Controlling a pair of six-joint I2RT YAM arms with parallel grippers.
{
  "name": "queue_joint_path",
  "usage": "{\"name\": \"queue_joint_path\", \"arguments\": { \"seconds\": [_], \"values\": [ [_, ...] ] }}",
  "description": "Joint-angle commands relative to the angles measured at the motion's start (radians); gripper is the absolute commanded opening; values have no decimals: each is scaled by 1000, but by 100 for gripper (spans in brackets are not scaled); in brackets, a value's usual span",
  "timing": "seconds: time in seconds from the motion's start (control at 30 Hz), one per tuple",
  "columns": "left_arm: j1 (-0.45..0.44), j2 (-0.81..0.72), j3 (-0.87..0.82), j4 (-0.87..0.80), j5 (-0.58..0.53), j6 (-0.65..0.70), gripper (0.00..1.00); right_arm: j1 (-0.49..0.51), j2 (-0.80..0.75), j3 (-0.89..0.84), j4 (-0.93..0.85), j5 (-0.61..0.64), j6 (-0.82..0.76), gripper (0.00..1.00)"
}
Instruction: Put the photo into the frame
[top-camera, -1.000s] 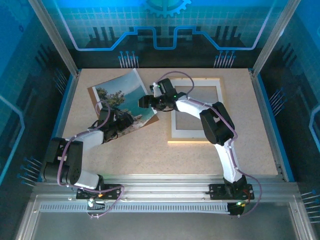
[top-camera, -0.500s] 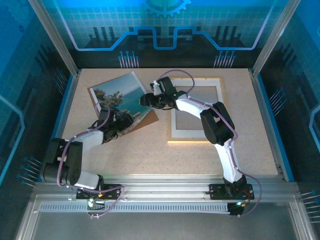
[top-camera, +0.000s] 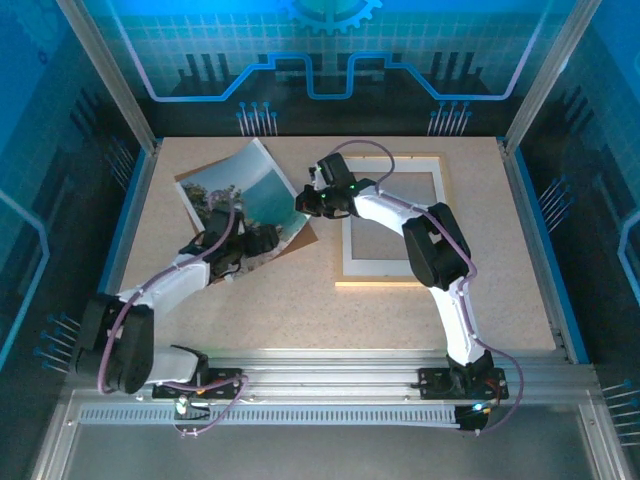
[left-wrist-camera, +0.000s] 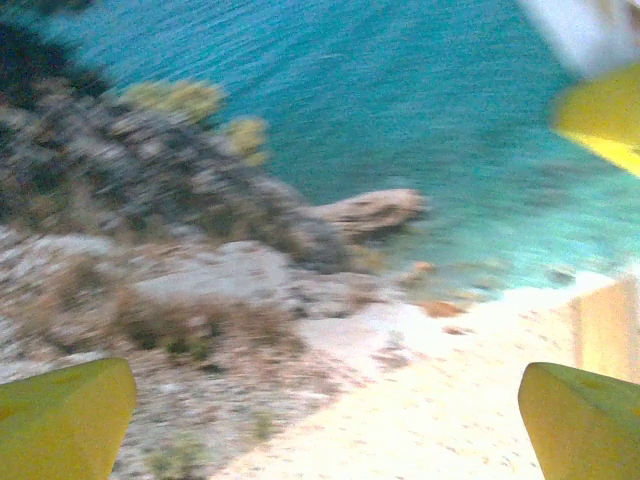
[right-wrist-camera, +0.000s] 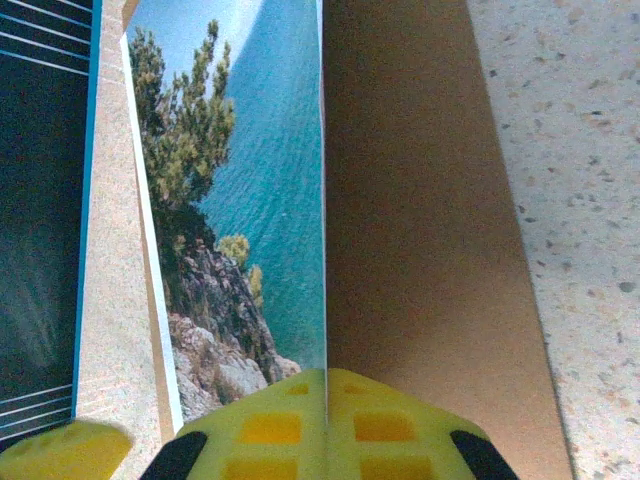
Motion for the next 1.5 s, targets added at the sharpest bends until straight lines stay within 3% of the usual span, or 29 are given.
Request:
{"name": "queue_joint_path", "arguments": {
  "seconds": [0.0,0.17,0.37,0.5,0.73,0.97,1.1,1.47],
  "values": [
    [-84,-35,29,-40,-110,162,99,-33,-63,-40,2,-17,33,0],
    [-229,22,55,4,-214,294,99,-60,-135,-93,-19,-53,37,0],
    [-375,195,165,3,-324,447,99,-87,-180,-169,34,-104,93,1],
    [-401,284,222,8,-380,471,98,-87,-207,-183,30,-101,89,2],
    [-400,370,309,3,-507,510,89,-94,-248,-211,10,-90,65,3],
    [-407,399,344,-15,-523,542,70,-95,-244,-220,18,-84,61,4],
    [-419,394,345,-27,-508,545,50,-95,-229,-214,19,-76,60,5],
    [-436,419,372,-59,-490,544,18,-95,-226,-206,31,-75,70,10]
  ]
}}
